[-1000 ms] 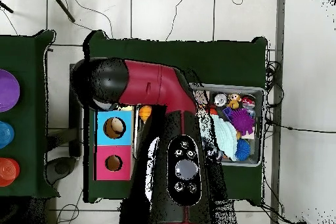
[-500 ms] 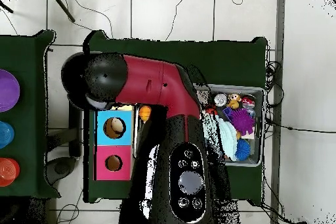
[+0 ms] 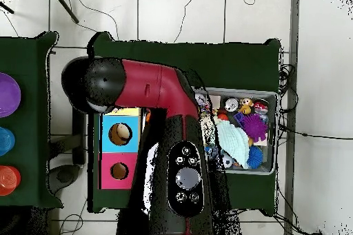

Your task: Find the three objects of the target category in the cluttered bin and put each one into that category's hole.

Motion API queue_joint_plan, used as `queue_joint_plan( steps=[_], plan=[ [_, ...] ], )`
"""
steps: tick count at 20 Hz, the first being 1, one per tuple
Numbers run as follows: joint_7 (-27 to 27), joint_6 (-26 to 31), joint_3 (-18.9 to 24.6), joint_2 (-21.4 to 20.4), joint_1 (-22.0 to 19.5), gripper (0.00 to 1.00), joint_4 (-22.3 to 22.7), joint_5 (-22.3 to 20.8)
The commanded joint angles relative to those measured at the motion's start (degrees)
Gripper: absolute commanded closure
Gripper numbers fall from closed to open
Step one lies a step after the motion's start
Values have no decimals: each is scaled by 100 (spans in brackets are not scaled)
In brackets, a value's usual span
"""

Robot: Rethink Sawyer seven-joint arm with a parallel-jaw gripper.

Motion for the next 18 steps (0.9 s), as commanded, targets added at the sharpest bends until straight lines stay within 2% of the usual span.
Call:
queue_joint_plan(
  steps=[1, 6, 18],
  plan=[
    [535, -453, 516, 507, 3, 100, 239, 134],
    [655, -437, 481, 536, 127, 100, 180, 176],
    [546, -616, 537, 1043, 106, 100, -295, 195]
  ],
)
